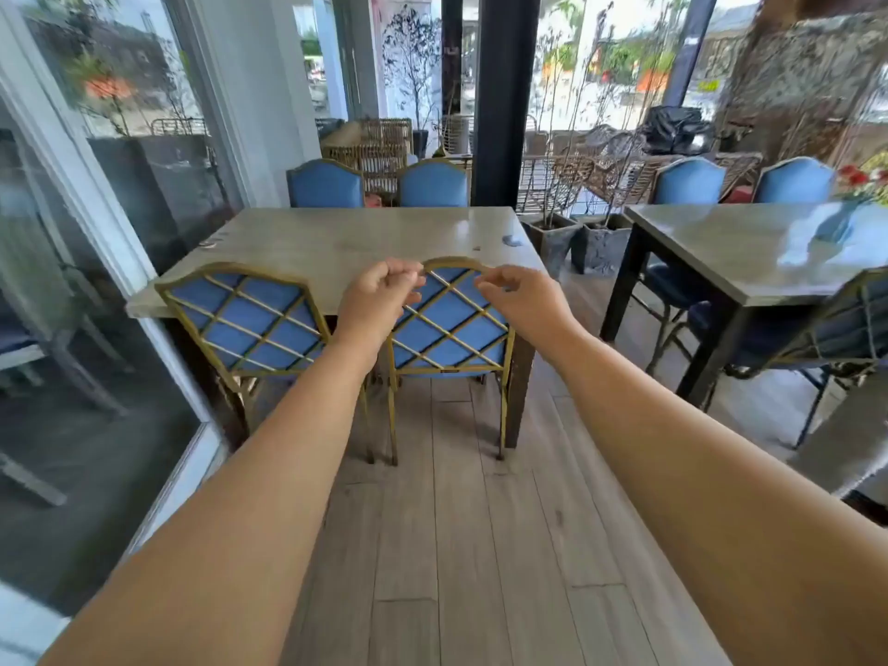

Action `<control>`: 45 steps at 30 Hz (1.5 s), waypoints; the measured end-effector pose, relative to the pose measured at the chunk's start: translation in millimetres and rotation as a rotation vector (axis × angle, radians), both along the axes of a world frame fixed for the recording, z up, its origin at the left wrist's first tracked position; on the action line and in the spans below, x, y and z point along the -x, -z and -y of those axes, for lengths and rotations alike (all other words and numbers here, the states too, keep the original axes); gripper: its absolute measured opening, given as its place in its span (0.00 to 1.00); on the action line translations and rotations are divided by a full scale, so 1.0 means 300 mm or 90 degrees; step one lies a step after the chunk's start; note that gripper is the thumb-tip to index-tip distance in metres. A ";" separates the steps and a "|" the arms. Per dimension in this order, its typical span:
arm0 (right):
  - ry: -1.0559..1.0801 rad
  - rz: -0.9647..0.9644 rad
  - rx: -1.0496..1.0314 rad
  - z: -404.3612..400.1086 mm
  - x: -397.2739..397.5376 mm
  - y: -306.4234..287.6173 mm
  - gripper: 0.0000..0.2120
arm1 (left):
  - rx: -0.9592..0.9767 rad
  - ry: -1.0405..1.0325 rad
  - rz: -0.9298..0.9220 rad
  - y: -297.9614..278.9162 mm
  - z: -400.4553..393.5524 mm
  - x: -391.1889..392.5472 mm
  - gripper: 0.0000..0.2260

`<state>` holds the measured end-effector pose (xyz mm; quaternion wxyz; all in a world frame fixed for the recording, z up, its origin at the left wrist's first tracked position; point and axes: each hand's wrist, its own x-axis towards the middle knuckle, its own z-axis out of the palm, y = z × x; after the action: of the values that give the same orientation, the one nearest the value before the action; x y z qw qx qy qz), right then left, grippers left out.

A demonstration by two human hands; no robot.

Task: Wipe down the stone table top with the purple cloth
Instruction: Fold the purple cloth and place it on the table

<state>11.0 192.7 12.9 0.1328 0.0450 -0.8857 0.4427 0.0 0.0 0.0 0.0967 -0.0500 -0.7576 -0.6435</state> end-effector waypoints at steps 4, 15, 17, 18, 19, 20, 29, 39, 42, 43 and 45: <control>0.008 0.041 0.002 -0.127 0.145 0.094 0.10 | -0.052 -0.022 0.042 0.097 -0.128 0.128 0.07; -0.016 0.112 0.014 -0.507 0.572 0.255 0.08 | -0.101 -0.018 0.108 0.253 -0.491 0.448 0.07; -0.017 0.125 0.044 -0.552 0.630 0.281 0.07 | -0.096 -0.022 0.115 0.280 -0.543 0.502 0.07; -0.020 0.134 0.059 -0.570 0.658 0.294 0.07 | -0.090 -0.023 0.120 0.290 -0.567 0.528 0.07; -0.021 0.141 0.071 -0.590 0.689 0.308 0.07 | -0.085 -0.025 0.122 0.300 -0.591 0.559 0.08; -0.020 0.147 0.075 -0.608 0.721 0.319 0.07 | -0.085 -0.024 0.125 0.307 -0.615 0.591 0.08; 0.001 0.163 0.089 -0.795 1.142 0.380 0.08 | -0.072 -0.011 0.120 0.328 -0.795 1.031 0.09; 0.013 0.232 0.061 -0.916 1.687 0.456 0.08 | -0.083 -0.030 0.177 0.383 -0.943 1.601 0.10; 0.015 0.249 0.050 -0.945 1.791 0.494 0.08 | -0.088 -0.047 0.210 0.429 -0.993 1.732 0.11; 0.011 0.256 0.039 -0.956 1.822 0.509 0.09 | -0.084 -0.054 0.224 0.450 -1.011 1.771 0.11; -0.002 0.266 0.017 -0.978 1.888 0.537 0.09 | -0.054 -0.066 0.238 0.497 -1.047 1.842 0.10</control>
<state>-555.3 486.0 -148.2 -0.0540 -0.0478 -0.8881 0.4540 -552.7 314.2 -149.2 -0.0105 0.1137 -0.7361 -0.6672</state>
